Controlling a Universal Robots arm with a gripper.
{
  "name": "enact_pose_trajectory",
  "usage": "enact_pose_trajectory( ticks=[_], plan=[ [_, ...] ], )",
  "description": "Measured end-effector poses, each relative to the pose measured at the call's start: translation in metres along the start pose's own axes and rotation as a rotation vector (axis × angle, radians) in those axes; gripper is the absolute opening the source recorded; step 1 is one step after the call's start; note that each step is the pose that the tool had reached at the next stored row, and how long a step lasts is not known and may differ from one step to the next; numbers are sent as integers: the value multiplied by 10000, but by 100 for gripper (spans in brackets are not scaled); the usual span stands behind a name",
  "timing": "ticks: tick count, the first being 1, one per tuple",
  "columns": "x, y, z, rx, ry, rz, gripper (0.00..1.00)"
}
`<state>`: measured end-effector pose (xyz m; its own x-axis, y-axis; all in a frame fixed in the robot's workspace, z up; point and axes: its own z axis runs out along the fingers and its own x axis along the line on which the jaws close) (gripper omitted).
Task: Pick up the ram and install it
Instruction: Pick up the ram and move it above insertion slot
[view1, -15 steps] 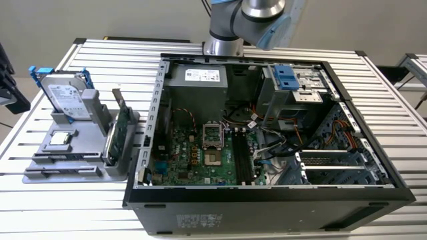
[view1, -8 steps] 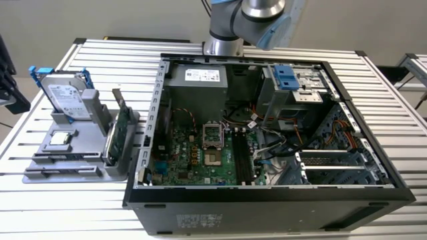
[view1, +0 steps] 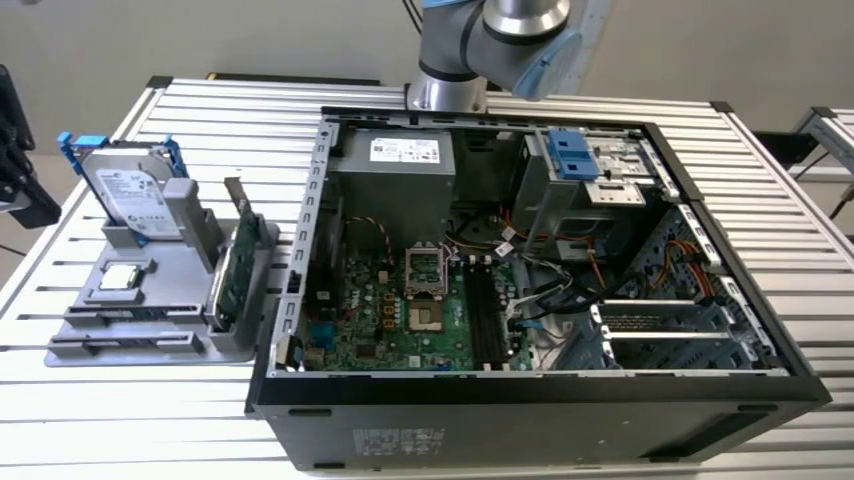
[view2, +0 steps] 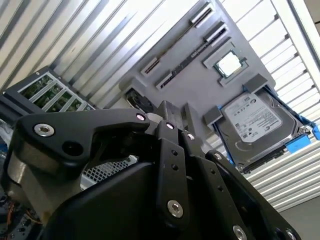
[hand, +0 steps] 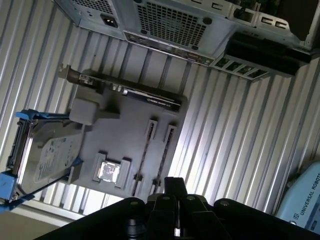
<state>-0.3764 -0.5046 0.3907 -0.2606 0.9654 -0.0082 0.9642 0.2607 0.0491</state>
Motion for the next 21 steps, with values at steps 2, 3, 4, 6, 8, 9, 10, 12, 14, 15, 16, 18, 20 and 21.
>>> enact_pose_trajectory(
  ticks=[2, 3, 4, 6, 8, 9, 10, 12, 14, 15, 16, 18, 20, 21],
  plan=[
    [0, -1, 0, 1, -7, 140, 0],
    [1, -2, 0, 2, -10, 213, 0],
    [1, -2, 0, 3, -15, 292, 0],
    [1, -4, 1, 2, -20, 430, 0],
    [1, -4, 1, 3, -26, 559, 0],
    [1, -5, 0, 4, -30, 620, 0],
    [1, -5, 0, 5, -33, 676, 0],
    [2, -6, 0, 6, -35, 722, 0],
    [2, -6, 0, 6, -35, 726, 0],
    [2, -6, 0, 5, -35, 727, 0],
    [2, -6, 0, 5, -36, 729, 0],
    [2, -6, 0, 6, -35, 731, 0],
    [2, -6, 0, 6, -36, 733, 0],
    [1, -6, 0, 6, -36, 737, 0]
  ],
)
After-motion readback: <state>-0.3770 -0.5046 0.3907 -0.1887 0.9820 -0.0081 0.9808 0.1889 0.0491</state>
